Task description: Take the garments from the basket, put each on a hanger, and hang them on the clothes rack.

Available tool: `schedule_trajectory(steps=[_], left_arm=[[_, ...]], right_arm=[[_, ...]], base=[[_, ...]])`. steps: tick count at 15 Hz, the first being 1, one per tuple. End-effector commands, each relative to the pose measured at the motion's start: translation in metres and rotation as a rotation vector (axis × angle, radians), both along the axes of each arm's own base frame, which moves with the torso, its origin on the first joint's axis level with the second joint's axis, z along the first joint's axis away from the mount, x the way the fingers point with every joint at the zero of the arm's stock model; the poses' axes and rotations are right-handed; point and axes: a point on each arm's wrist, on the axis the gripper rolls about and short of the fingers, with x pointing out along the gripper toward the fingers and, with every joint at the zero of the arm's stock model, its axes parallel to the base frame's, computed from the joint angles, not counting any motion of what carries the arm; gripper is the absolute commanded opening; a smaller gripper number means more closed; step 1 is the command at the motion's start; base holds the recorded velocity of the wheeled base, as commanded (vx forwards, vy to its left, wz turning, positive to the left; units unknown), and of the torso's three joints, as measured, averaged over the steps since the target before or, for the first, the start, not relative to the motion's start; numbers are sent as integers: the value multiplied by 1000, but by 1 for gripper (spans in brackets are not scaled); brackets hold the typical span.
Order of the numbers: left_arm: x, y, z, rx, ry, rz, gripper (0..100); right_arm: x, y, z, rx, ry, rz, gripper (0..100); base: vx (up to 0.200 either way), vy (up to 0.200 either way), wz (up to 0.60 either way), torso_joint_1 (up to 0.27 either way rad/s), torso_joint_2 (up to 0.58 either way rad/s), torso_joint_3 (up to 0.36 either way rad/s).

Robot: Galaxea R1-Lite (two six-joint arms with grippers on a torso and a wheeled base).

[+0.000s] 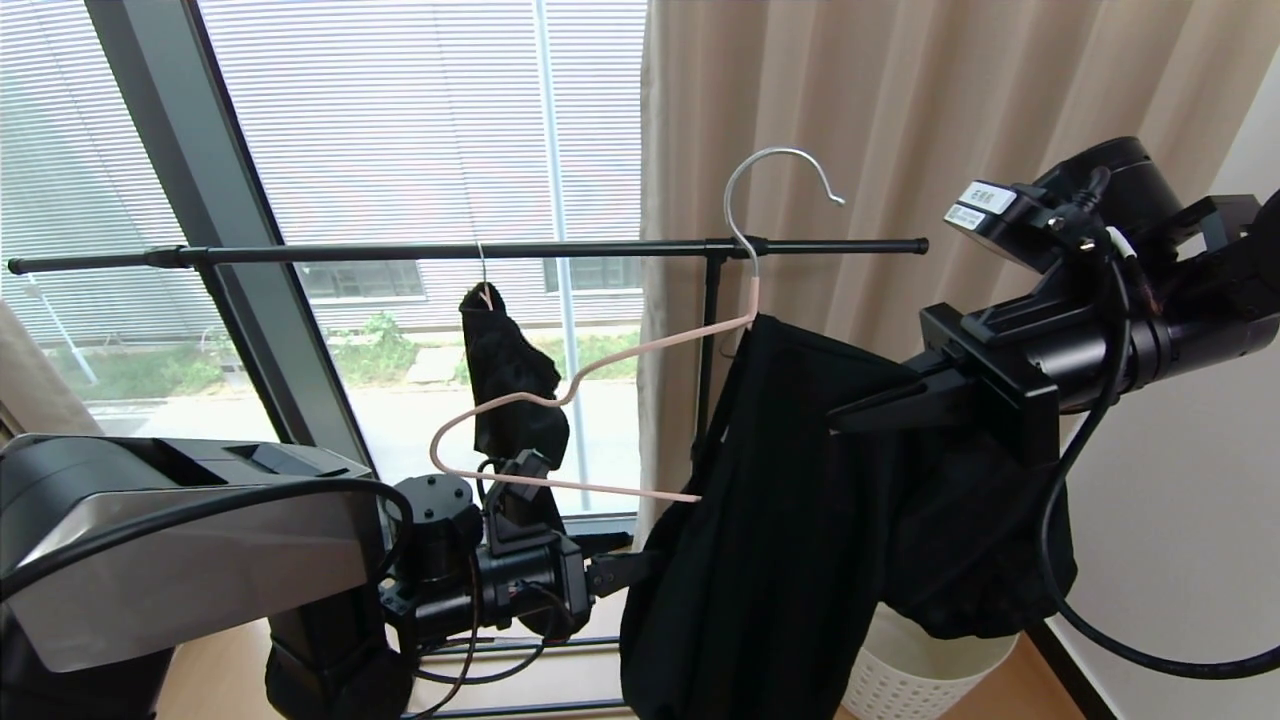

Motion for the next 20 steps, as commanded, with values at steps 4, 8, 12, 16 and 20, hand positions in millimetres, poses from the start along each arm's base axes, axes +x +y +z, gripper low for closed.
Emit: schedule_trajectory(steps=[4, 8, 12, 16, 20], left_arm=[[4, 15, 8, -7, -13, 48, 0], [13, 37, 10, -7, -17, 115, 0], [25, 52, 13, -16, -43, 167, 0], [29, 52, 7, -2, -59, 168, 0], [30, 52, 5, 1, -60, 168, 0]], right_arm=[[7, -1, -3, 2, 4, -9, 0], [21, -18, -10, 1, 1, -73, 0], [36, -38, -26, -11, 40, -141, 0], [35, -67, -61, -10, 72, -218, 0], [36, -86, -60, -14, -36, -295, 0]], base=[[0, 0, 0, 0, 0, 0], [0, 0, 0, 0, 0, 0], [0, 0, 0, 0, 0, 0], [0, 0, 0, 0, 0, 0], [0, 0, 0, 0, 0, 0]])
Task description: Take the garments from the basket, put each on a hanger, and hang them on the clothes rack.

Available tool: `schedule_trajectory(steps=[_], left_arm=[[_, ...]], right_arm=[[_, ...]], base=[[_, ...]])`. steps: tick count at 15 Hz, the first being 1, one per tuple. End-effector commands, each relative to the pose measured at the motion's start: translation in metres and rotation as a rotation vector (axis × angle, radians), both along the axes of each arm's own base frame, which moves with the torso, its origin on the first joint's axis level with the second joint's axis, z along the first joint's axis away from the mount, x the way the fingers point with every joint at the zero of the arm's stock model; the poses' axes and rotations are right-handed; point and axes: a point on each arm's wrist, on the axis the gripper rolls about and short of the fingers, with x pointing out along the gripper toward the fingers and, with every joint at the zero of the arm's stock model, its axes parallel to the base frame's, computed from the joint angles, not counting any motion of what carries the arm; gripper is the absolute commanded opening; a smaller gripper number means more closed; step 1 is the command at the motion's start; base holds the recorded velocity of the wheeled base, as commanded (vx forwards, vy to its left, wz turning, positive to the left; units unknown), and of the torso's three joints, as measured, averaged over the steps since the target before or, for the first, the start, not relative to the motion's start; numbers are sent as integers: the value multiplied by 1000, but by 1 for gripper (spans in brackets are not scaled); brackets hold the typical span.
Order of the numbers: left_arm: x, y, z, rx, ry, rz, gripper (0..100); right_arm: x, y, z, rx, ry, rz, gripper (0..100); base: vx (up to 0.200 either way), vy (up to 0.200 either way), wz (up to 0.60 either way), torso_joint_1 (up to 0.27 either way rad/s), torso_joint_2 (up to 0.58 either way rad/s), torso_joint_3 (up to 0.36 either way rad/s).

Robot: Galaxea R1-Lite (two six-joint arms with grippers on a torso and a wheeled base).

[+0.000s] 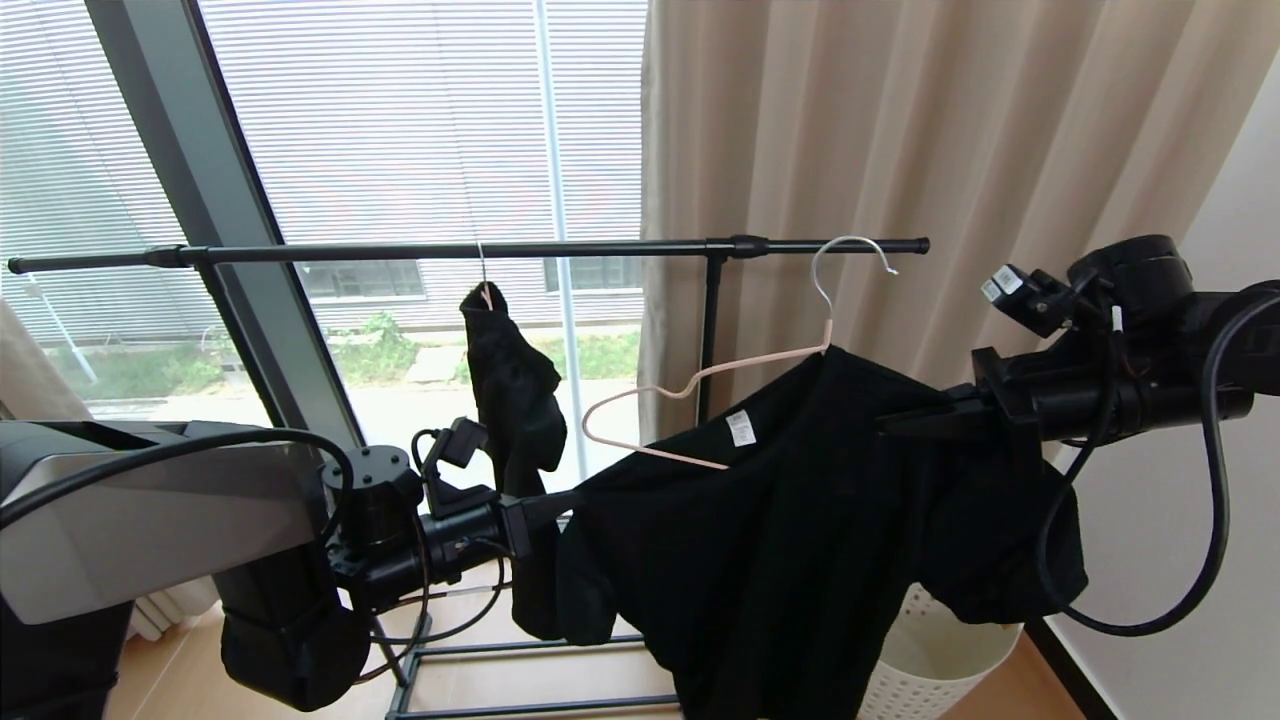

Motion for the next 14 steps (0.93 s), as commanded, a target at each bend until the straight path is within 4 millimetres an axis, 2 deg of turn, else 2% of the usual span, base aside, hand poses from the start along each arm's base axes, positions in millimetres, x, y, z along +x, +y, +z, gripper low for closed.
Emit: schedule_trajectory(steps=[1, 7, 14], left_arm=[[1, 0, -4, 6, 5, 1, 0], [9, 10, -2, 2, -15, 35, 0], [12, 23, 18, -14, -73, 69, 0]], right_arm=[[-7, -11, 6, -1, -17, -34, 0], [-24, -5, 4, -88, -85, -16, 0], [-19, -4, -1, -190, -139, -81, 0]], base=[[0, 0, 0, 0, 0, 0], [0, 0, 0, 0, 0, 0], [0, 0, 0, 0, 0, 0]])
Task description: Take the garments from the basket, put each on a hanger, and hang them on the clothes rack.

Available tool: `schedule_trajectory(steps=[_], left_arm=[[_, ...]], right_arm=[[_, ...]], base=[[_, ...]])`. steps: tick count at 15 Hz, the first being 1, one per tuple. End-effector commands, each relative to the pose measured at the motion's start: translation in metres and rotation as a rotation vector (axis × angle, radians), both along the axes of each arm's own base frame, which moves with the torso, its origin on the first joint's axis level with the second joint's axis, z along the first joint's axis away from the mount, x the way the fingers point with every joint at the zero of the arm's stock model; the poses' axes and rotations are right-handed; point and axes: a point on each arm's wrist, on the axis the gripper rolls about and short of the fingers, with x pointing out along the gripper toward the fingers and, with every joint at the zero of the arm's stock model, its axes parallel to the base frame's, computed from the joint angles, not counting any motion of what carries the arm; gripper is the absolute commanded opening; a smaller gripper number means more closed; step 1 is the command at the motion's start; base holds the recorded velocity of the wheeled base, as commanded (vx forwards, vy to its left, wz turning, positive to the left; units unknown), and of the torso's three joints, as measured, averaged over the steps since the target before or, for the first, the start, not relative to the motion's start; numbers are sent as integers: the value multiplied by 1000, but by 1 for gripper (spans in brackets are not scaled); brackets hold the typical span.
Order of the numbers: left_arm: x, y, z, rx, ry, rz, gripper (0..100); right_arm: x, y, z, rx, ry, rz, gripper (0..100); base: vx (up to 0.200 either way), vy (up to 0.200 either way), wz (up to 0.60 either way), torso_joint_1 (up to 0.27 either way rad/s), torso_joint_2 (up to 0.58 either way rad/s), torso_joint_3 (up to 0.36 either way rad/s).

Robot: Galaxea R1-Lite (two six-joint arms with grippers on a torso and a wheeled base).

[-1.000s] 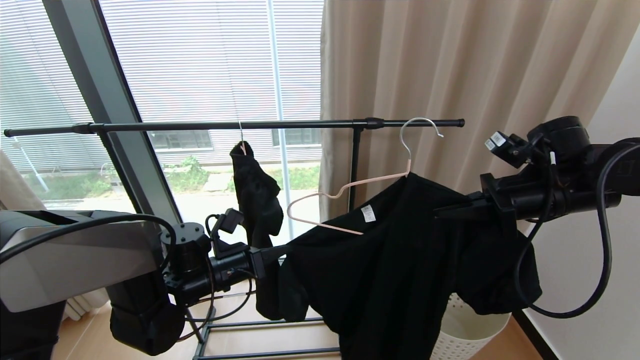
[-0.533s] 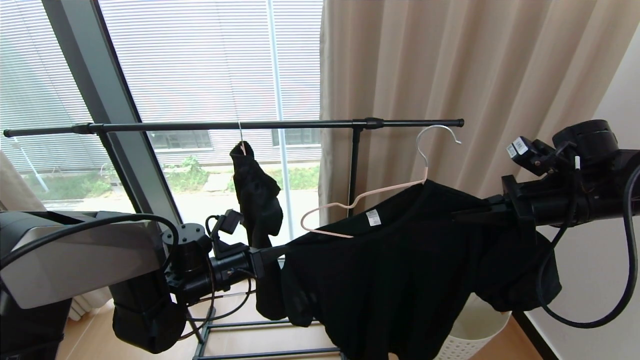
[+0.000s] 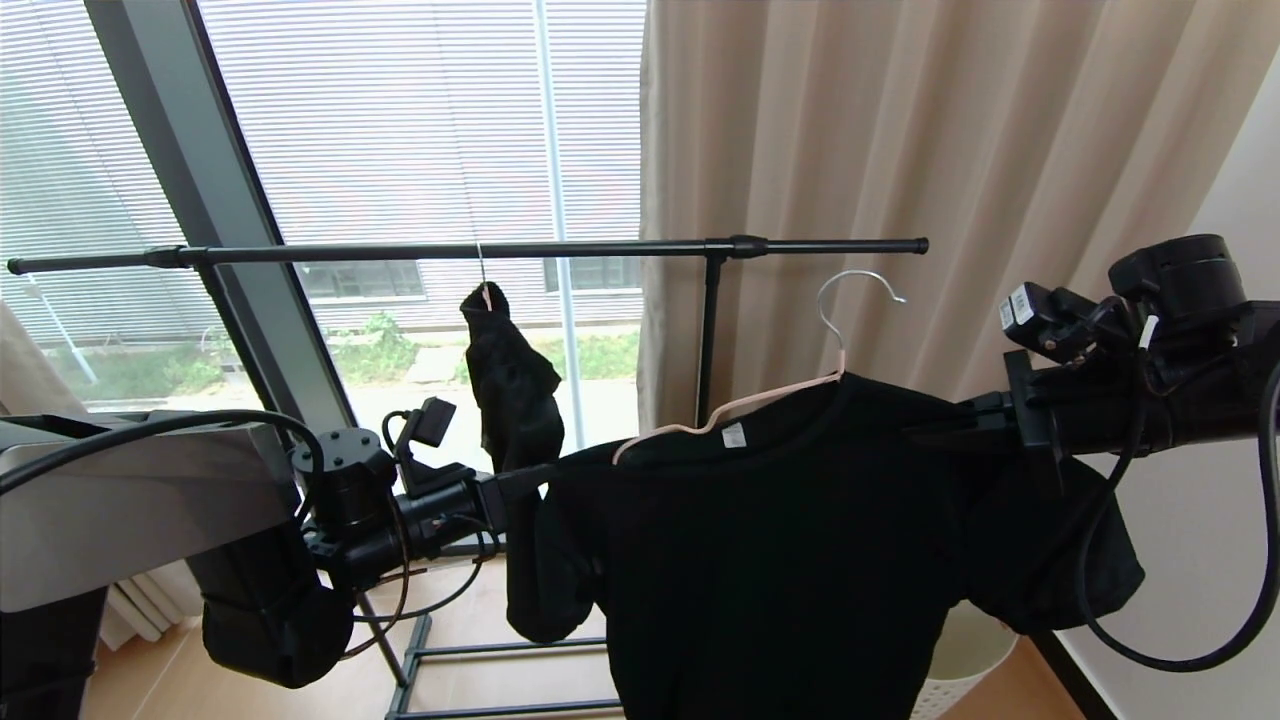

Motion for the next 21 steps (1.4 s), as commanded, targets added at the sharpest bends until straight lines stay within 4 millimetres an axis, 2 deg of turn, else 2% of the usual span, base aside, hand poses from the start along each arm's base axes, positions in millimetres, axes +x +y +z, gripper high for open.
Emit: schedule_trajectory(steps=[1, 7, 12, 15, 17, 19, 21], left_arm=[[-3, 1, 9, -5, -20, 1, 0], [-16, 3, 38, -20, -86, -9, 0], [-21, 4, 46, 2, -140, -21, 0], [-22, 2, 46, 8, -142, -28, 0], [-24, 1, 47, 17, -157, -33, 0], [-36, -9, 53, 15, -165, -71, 0], [-42, -11, 64, 10, -197, -79, 0]], right_arm=[[1, 0, -8, -8, -1, -9, 0], [4, 16, -25, -17, 17, 34, 0], [3, 29, -29, 88, 47, 158, 0], [5, 31, -33, 105, 79, 157, 0], [5, 39, -37, 109, 103, 179, 0], [7, 51, -43, 125, 151, 190, 0], [11, 57, -53, 131, 160, 196, 0]], base=[[0, 0, 0, 0, 0, 0], [0, 0, 0, 0, 0, 0], [0, 0, 0, 0, 0, 0], [0, 0, 0, 0, 0, 0], [0, 0, 0, 0, 0, 0], [0, 0, 0, 0, 0, 0], [0, 0, 0, 0, 0, 0]])
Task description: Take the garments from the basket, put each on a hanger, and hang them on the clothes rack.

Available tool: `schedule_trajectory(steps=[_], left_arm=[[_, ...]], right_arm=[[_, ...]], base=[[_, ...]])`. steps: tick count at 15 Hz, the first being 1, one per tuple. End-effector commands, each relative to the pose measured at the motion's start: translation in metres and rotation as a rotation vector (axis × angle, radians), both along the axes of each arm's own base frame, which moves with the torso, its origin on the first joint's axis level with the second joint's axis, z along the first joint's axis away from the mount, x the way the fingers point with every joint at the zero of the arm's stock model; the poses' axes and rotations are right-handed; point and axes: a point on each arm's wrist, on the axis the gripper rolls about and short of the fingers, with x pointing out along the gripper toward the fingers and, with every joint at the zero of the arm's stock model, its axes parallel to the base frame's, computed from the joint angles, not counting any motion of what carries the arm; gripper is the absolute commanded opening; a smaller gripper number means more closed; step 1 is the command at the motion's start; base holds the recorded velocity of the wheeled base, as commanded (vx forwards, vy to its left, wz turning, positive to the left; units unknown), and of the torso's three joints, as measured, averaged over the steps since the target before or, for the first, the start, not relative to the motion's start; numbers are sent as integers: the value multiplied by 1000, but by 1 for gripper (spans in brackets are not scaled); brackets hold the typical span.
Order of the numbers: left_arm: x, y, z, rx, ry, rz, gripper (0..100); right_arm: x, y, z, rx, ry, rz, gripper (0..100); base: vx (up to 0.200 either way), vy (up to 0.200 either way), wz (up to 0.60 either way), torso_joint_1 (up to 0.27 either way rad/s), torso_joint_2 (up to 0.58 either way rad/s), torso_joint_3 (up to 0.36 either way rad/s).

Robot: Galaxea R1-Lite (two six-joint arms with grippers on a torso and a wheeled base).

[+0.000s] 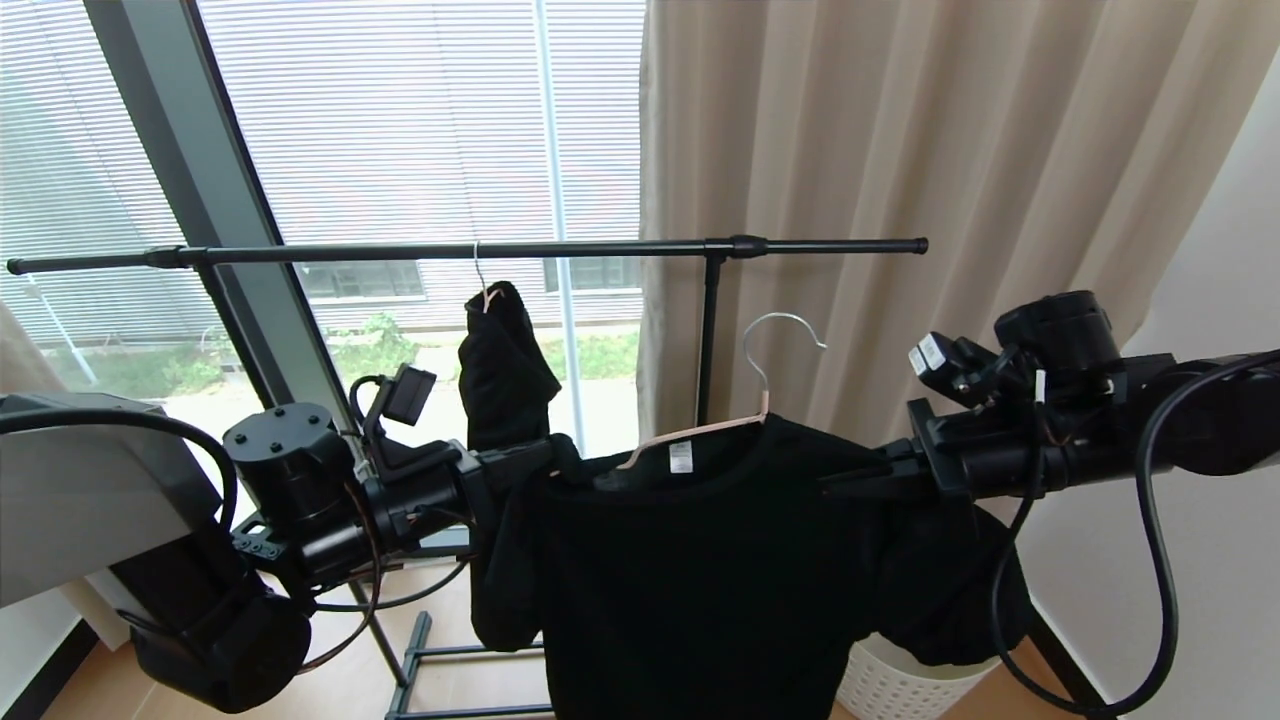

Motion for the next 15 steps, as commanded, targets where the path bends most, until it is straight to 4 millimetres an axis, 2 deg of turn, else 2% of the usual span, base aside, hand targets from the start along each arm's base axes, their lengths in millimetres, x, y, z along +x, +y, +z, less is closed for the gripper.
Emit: schedule_trajectory(steps=[1, 4, 7, 10, 12, 15], left_arm=[[-10, -2, 17, -14, -48, -15, 0], [-20, -6, 27, -22, -69, -37, 0], [-17, -1, 34, -28, -97, -20, 0], [3, 25, 49, -21, -199, 81, 0], [12, 34, 46, 29, -189, 117, 0], [11, 30, 40, 59, -185, 107, 0]], right_arm=[[5, 7, -16, 2, 27, 12, 0], [7, 15, -22, 22, 49, 1, 0], [8, 14, -21, 10, 29, -16, 0], [9, 3, -11, 0, -31, -68, 0], [2, -2, 3, 9, -70, -81, 0], [-3, -3, 10, 15, -87, -83, 0]], base=[[0, 0, 0, 0, 0, 0], [0, 0, 0, 0, 0, 0], [0, 0, 0, 0, 0, 0], [0, 0, 0, 0, 0, 0], [0, 0, 0, 0, 0, 0], [0, 0, 0, 0, 0, 0]])
